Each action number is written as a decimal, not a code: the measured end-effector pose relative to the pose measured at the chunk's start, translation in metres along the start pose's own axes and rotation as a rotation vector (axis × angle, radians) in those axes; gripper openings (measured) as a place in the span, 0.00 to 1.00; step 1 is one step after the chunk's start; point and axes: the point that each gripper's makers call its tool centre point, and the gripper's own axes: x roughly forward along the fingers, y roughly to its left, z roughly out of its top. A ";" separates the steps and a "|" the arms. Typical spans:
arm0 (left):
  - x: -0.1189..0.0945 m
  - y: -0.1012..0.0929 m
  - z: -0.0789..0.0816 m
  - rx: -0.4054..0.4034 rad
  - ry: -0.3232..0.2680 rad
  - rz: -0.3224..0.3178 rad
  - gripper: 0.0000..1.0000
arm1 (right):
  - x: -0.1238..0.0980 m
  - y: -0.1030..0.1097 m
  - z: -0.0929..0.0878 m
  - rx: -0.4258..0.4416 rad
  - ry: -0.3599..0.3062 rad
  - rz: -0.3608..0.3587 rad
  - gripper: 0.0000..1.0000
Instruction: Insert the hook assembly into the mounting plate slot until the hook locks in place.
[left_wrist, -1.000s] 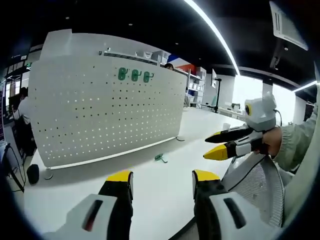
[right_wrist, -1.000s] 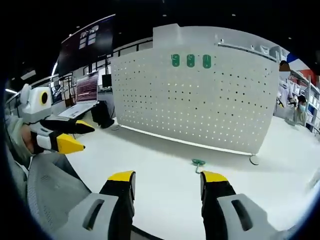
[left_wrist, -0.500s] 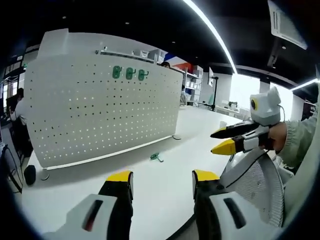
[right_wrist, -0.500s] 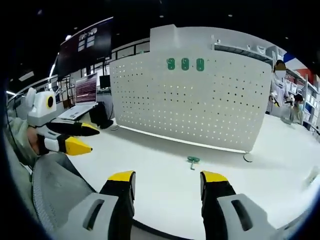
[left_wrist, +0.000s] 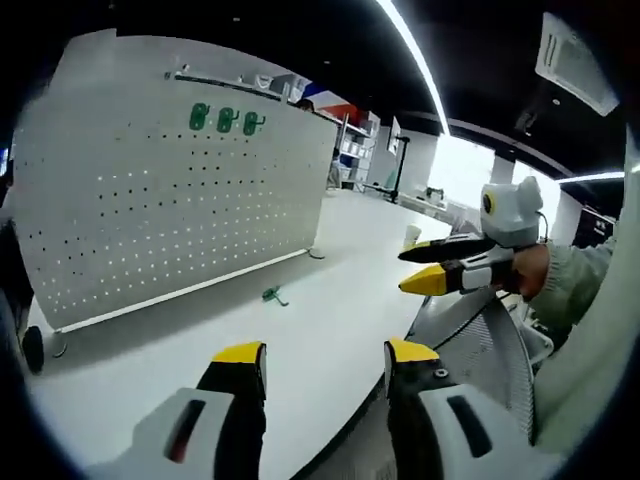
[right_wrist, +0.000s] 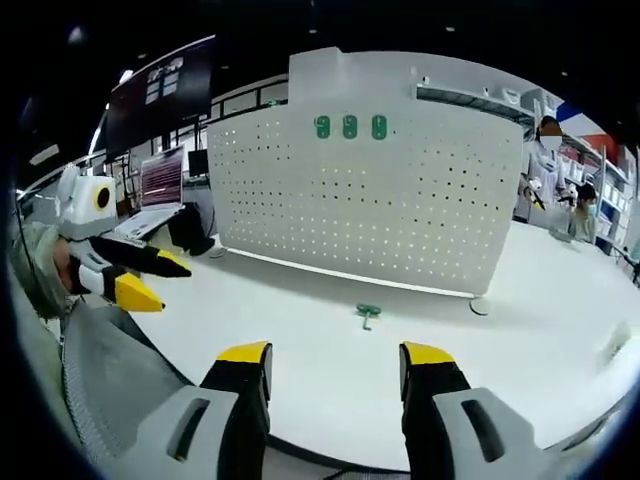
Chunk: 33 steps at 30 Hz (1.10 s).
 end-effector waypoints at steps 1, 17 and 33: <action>-0.001 -0.002 0.004 0.006 -0.001 -0.005 0.49 | 0.000 -0.001 -0.002 0.008 0.003 -0.001 0.50; 0.046 -0.007 0.021 0.110 0.064 -0.104 0.48 | 0.002 0.000 -0.009 0.009 -0.004 -0.007 0.48; 0.093 0.005 0.016 0.148 0.115 -0.141 0.47 | 0.007 0.015 -0.014 -0.056 -0.003 0.077 0.47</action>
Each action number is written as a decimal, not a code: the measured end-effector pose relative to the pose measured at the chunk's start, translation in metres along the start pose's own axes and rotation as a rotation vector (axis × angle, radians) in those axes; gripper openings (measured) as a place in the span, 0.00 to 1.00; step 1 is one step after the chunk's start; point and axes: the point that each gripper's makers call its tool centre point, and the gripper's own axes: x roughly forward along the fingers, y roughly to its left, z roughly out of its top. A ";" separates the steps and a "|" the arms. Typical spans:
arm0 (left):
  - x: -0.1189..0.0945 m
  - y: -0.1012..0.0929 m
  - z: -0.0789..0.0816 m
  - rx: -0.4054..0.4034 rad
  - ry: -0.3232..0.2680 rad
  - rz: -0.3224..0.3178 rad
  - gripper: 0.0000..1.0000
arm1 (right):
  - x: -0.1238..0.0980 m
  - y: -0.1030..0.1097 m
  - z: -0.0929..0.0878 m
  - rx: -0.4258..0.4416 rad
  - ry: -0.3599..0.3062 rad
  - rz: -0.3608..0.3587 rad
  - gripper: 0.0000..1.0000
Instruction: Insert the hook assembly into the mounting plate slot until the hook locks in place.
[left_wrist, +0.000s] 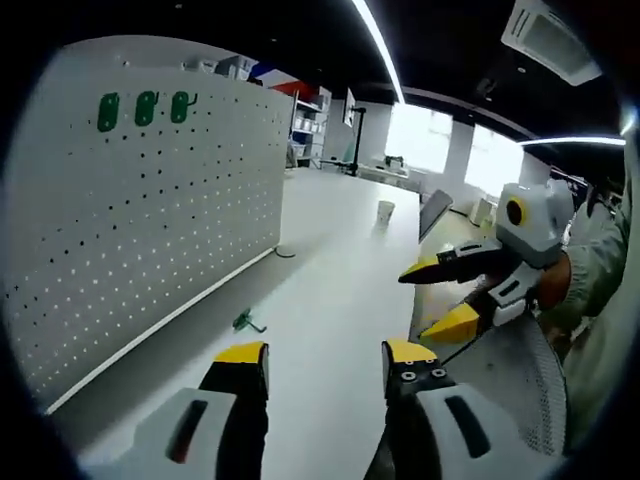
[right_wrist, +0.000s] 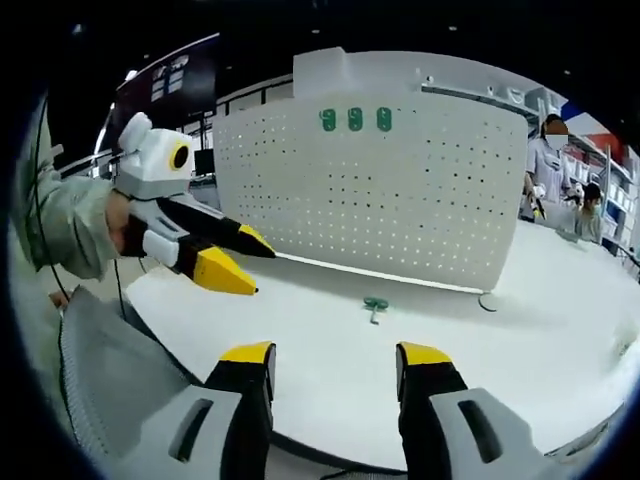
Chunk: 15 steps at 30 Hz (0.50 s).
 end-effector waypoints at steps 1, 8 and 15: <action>0.002 0.002 0.000 0.004 0.000 0.001 0.47 | 0.000 0.002 0.000 -0.020 -0.001 0.003 0.47; 0.021 0.022 0.000 0.050 0.015 0.011 0.47 | 0.001 0.004 0.000 -0.055 -0.004 0.005 0.46; 0.033 0.043 0.000 0.099 0.029 0.037 0.46 | 0.002 0.004 -0.002 -0.064 0.006 -0.001 0.46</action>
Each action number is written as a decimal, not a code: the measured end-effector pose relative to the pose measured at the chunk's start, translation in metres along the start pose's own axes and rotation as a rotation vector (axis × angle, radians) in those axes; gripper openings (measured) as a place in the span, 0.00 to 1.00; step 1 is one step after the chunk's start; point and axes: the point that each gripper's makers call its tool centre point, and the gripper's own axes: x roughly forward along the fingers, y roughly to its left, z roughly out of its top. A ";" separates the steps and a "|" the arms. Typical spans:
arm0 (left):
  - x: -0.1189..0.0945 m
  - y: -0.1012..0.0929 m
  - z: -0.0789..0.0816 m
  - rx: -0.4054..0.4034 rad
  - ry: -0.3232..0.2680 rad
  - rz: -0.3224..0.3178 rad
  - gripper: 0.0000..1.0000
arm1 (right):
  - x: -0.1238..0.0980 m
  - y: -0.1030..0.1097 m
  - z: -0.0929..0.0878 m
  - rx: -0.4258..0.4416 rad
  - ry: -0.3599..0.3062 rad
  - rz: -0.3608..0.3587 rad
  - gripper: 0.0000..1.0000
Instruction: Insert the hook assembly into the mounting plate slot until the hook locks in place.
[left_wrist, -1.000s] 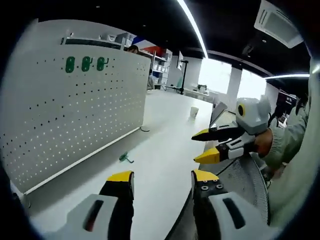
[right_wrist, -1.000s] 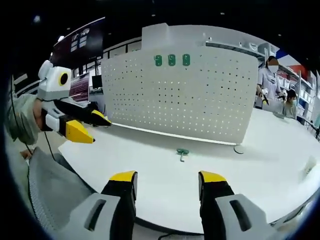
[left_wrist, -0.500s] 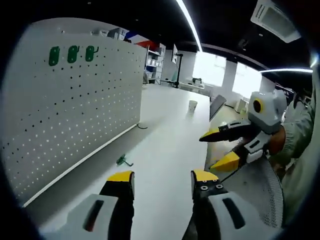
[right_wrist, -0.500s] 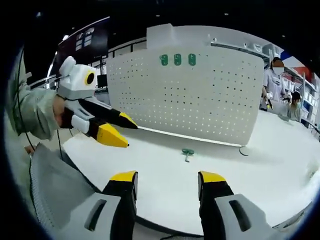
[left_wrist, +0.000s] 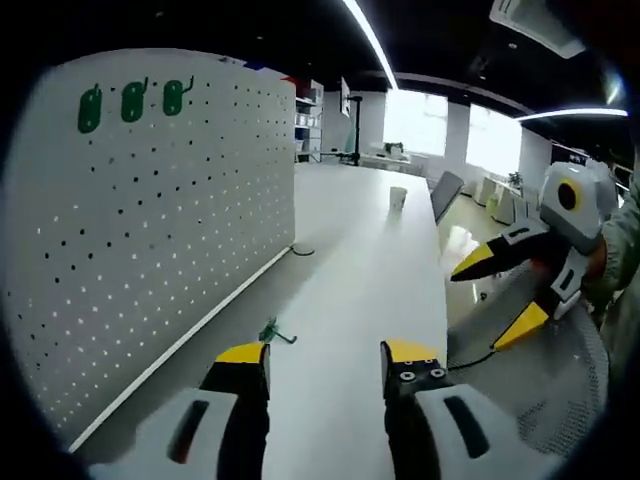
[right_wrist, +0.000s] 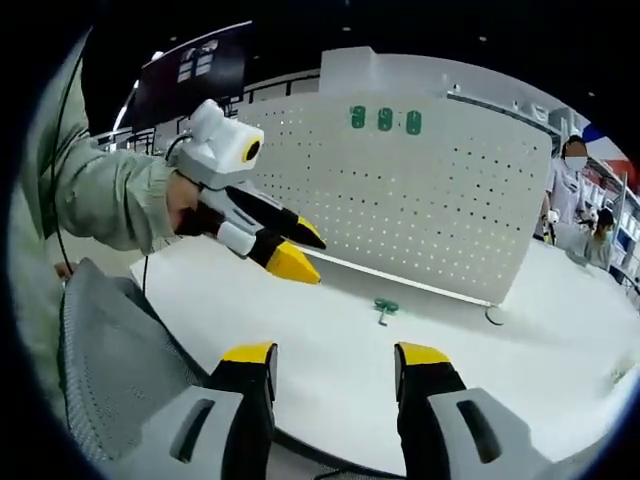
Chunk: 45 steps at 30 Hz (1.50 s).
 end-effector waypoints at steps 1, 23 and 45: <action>0.002 0.002 -0.001 0.004 0.002 0.001 0.46 | 0.000 0.000 0.000 -0.001 0.001 -0.001 0.46; 0.056 0.049 -0.011 0.091 0.044 0.004 0.42 | -0.002 -0.009 0.001 0.082 -0.013 -0.020 0.45; 0.101 0.068 -0.028 0.134 0.099 -0.039 0.35 | -0.005 -0.023 0.004 0.175 -0.041 -0.064 0.44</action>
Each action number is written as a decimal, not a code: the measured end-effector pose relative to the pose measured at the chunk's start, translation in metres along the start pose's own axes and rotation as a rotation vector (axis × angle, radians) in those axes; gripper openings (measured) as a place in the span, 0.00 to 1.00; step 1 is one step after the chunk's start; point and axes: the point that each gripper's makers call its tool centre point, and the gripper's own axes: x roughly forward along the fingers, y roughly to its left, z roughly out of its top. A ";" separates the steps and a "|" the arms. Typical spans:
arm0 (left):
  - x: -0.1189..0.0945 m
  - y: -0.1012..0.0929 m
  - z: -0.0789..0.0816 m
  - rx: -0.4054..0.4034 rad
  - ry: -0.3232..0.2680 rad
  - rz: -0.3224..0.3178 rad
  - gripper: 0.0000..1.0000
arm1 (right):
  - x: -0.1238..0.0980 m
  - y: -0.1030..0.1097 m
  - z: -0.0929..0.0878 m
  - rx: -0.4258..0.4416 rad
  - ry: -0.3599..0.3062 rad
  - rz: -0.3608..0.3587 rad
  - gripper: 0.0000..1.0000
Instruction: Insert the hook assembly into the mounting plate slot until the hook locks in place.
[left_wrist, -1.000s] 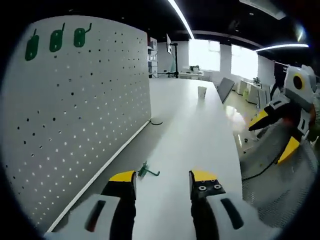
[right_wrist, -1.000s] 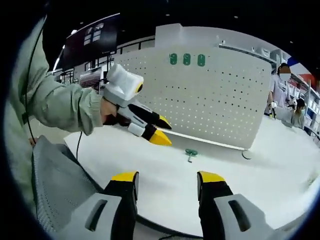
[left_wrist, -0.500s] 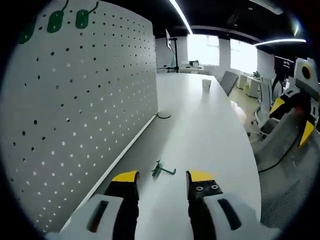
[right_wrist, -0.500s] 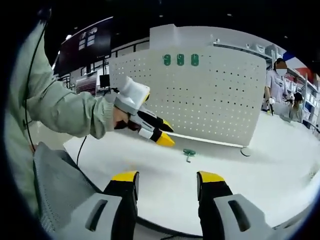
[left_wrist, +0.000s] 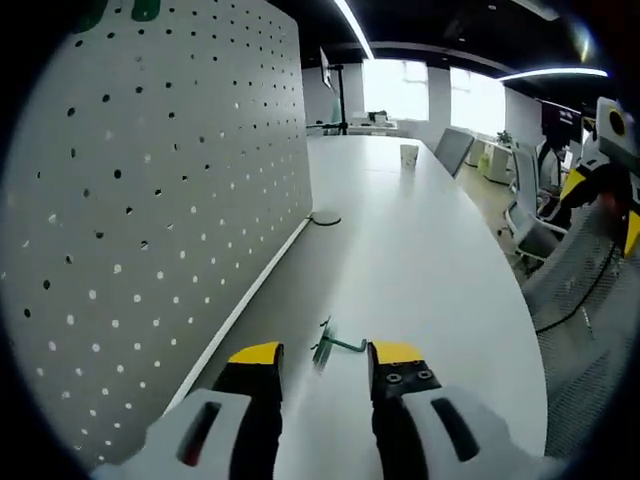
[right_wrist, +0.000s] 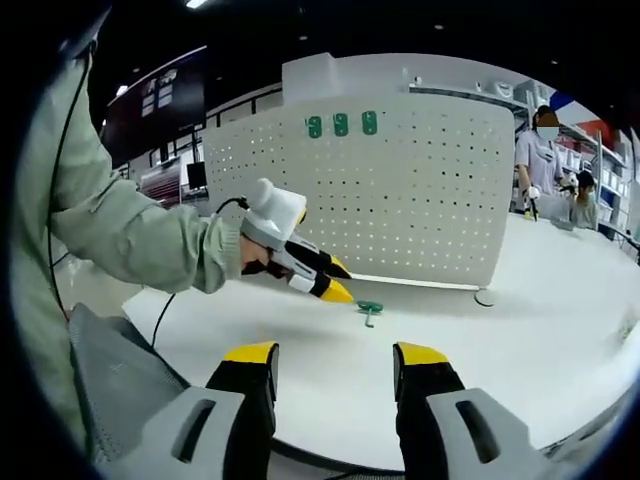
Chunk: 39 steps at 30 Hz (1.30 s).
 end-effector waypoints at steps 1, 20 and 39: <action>0.003 0.001 -0.001 -0.001 0.001 -0.002 0.34 | 0.000 0.000 0.000 0.001 0.000 -0.003 0.44; 0.033 0.013 -0.024 -0.018 0.047 -0.012 0.34 | -0.001 -0.010 0.002 0.041 -0.014 -0.047 0.42; 0.050 0.013 -0.027 -0.033 0.047 -0.029 0.30 | 0.000 -0.017 0.002 0.051 -0.012 -0.071 0.41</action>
